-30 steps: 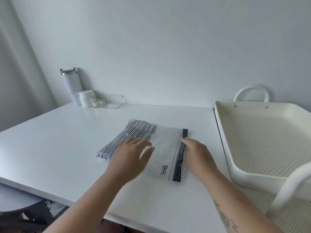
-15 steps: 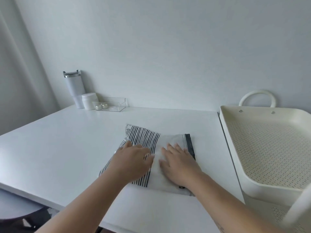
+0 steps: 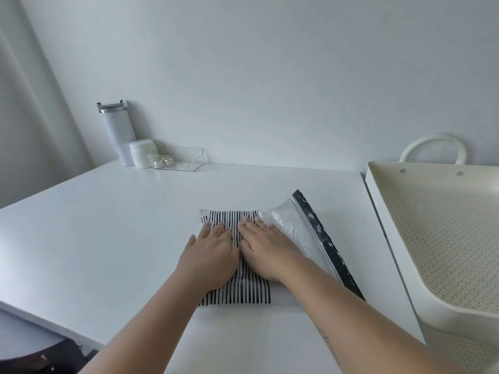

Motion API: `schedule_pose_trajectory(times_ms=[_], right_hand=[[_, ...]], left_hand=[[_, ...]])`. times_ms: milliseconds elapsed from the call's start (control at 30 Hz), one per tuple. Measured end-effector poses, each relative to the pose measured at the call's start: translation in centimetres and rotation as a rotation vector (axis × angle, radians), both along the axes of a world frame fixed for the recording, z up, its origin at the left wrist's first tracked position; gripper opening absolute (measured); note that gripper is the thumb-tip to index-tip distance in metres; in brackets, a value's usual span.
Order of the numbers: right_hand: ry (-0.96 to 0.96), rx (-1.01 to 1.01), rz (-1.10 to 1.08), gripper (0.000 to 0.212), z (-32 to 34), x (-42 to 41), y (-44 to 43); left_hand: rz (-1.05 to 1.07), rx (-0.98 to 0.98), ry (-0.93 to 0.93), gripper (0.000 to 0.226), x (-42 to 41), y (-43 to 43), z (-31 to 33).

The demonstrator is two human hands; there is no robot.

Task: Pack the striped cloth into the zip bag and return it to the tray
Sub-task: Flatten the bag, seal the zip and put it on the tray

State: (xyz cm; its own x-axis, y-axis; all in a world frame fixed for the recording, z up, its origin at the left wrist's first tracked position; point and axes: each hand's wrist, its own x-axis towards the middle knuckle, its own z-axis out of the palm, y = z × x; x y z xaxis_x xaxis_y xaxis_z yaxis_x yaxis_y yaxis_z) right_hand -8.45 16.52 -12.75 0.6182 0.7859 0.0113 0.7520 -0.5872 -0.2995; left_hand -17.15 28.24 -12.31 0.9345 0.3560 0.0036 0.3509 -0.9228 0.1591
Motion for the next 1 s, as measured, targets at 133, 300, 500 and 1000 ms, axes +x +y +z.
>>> schedule_pose_trajectory(times_ms=[133,300,500,1000], right_hand=[[-0.014,-0.029,-0.062,0.059,-0.6,1.1,-0.6],[-0.036,-0.057,-0.131,0.064,-0.9,2.5,-2.0],[-0.057,-0.112,-0.228,0.067,-1.1,4.2,-3.1],[-0.085,-0.015,-0.093,0.060,-1.0,-3.2,-4.3]], left_hand=[[-0.014,0.043,0.020,0.055,0.1,-0.4,0.3],[-0.006,0.005,0.014,0.052,0.0,-0.5,0.5],[-0.003,-0.014,-0.016,0.053,0.1,-0.4,0.1],[0.027,0.000,-0.023,0.053,0.3,-0.3,-0.4]])
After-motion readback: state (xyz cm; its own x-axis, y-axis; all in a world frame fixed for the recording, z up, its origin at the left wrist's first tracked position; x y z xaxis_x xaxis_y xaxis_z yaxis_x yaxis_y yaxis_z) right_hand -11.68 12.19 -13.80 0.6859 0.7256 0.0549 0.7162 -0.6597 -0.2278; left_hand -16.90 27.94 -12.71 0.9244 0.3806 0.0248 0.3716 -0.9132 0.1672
